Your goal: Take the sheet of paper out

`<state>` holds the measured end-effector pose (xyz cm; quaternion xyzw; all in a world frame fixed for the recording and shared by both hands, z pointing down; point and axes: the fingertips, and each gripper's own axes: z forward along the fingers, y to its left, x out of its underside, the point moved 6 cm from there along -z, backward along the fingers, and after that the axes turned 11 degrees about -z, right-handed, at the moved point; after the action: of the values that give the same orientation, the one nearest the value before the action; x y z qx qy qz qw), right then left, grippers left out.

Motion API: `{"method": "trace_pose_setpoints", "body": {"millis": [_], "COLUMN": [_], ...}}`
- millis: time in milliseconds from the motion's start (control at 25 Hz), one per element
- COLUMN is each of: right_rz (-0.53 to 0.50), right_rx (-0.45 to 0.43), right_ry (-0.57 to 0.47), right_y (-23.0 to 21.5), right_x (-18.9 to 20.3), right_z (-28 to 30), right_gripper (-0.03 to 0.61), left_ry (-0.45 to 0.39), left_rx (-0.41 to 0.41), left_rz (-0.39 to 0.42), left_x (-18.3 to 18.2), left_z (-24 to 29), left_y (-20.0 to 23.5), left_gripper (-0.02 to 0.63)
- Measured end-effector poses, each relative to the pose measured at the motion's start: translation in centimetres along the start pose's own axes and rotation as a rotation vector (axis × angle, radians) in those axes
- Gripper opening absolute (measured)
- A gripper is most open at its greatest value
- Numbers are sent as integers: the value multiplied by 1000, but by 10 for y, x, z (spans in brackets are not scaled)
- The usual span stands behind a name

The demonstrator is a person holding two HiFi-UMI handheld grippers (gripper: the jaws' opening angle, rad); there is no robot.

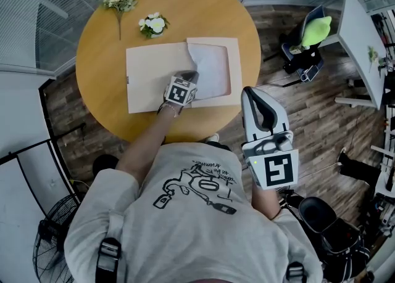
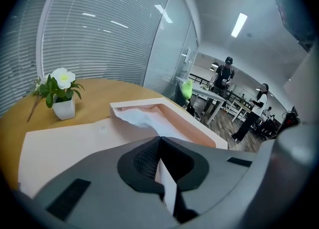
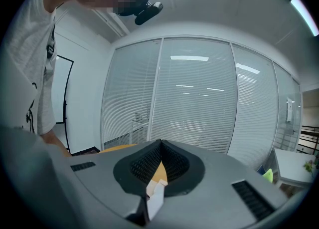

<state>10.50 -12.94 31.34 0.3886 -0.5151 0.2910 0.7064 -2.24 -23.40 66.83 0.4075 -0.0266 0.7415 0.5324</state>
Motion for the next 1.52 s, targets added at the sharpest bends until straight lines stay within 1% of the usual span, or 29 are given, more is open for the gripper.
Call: {"method": "trace_pose_setpoints", "body": {"millis": [400, 920, 1280, 1400, 1520], "right_rz": [-2, -1, 1, -20, -14], "right_rx": [2, 9, 11, -2, -2], "right_ry": [-6, -13, -17, 4, -10], "right_y": [3, 4, 2, 3, 4], "right_x": [-1, -3, -3, -1, -3], "right_z": [-4, -10, -13, -16, -17], "right_gripper": [8, 8, 8, 8, 8], "left_ry": [-60, -110, -164, -178, -191], "left_rx": [12, 7, 16, 19, 21], "left_rz": [5, 39, 48, 55, 57], "left_x": [-12, -24, -38, -42, -46], "left_z": [-23, -51, -72, -79, -87], "left_y": [-11, -24, -39, -43, -47], "left_gripper": [20, 20, 20, 20, 20]}}
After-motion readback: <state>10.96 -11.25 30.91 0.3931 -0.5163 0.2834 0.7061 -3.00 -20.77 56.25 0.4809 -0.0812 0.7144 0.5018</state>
